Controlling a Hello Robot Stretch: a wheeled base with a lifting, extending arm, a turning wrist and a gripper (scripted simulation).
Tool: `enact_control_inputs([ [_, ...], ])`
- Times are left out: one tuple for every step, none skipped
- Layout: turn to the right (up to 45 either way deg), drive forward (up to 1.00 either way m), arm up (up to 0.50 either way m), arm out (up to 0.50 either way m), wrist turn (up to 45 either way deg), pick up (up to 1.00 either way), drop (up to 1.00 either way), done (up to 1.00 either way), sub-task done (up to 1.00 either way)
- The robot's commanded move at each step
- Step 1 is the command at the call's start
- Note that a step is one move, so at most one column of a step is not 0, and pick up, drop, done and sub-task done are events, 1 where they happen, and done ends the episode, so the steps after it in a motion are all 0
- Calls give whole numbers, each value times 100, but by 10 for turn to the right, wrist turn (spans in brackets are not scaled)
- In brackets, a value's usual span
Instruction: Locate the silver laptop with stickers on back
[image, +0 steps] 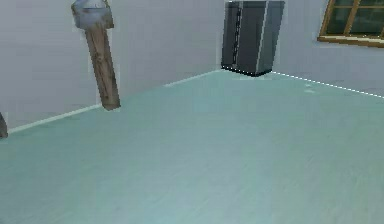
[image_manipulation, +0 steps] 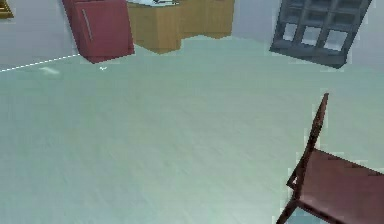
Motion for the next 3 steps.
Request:
enact_control_inputs([
  [-450, 0, 0, 0, 0, 0, 0, 0, 0],
  [-300, 0, 0, 0, 0, 0, 0, 0, 0],
  [-30, 0, 0, 0, 0, 0, 0, 0, 0],
])
